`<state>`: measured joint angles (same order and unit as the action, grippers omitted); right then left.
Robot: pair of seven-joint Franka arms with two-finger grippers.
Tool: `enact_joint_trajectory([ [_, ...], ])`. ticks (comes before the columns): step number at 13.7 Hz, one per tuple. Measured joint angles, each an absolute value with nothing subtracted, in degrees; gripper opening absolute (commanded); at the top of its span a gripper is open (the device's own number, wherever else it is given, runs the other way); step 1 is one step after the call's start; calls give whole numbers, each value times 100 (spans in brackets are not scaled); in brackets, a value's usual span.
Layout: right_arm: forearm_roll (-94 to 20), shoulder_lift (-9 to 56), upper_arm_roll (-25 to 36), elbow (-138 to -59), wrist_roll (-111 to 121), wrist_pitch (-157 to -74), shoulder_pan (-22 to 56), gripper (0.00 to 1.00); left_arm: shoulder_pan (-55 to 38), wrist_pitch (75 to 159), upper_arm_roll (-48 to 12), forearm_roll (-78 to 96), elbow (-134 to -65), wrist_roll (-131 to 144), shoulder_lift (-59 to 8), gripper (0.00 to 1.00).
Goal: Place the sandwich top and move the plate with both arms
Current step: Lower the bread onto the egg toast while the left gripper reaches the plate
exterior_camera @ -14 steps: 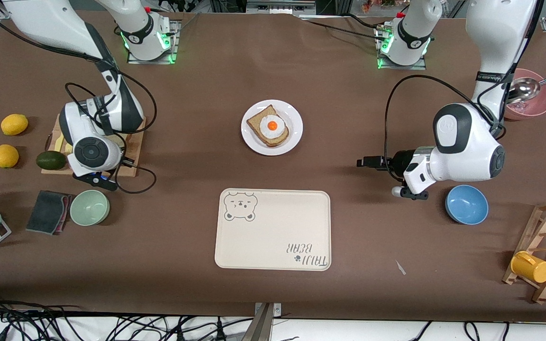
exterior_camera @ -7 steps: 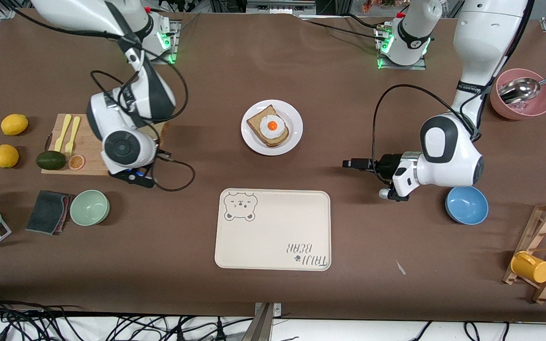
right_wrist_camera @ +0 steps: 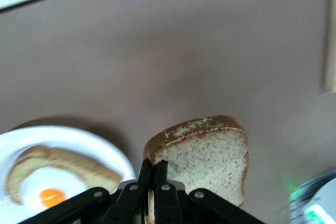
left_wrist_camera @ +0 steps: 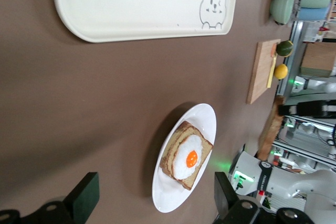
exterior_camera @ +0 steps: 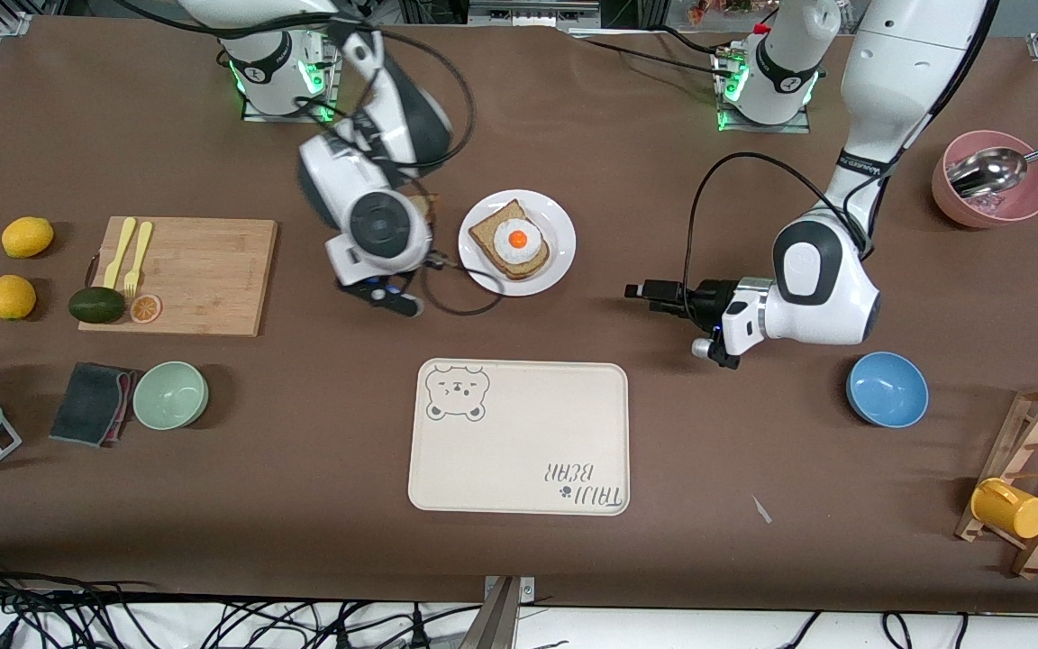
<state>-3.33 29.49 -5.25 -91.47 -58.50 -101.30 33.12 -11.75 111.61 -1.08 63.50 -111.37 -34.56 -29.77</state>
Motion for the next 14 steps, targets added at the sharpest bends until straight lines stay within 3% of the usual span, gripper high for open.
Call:
enact_joint_trajectory([
  [2, -372, 3340, -526, -8653, -6353, -10173, 3693, 0, -1175, 11163, -139, 6645, -11348, -3679, -2977, 100],
  [5, -622, 3787, -525, -8262, -6885, -10720, 4106, 0, -1224, 11226, -193, 6867, -11442, -3840, -2976, 100],
  [8, -683, 4026, -523, -8209, -7042, -11040, 4381, 0, -1389, 11801, -393, 7107, -11601, -4278, -2978, 100],
  [9, -683, 4098, -523, -8208, -7054, -11149, 4461, 13, -1436, 11916, -457, 7199, -11665, -4357, -2979, 100],
  [10, -683, 4166, -521, -8206, -7066, -11242, 4523, 83, -1467, 11971, -490, 7249, -11708, -4403, -2981, 100],
  [11, -683, 4208, -520, -8199, -7072, -11301, 4550, 100, -1478, 11981, -496, 7275, -11728, -4427, -2983, 100],
  [14, -683, 4224, -456, -8126, -7071, -11306, 4539, 100, -1475, 11981, -479, 7277, -11733, -4436, -2987, 100],
])
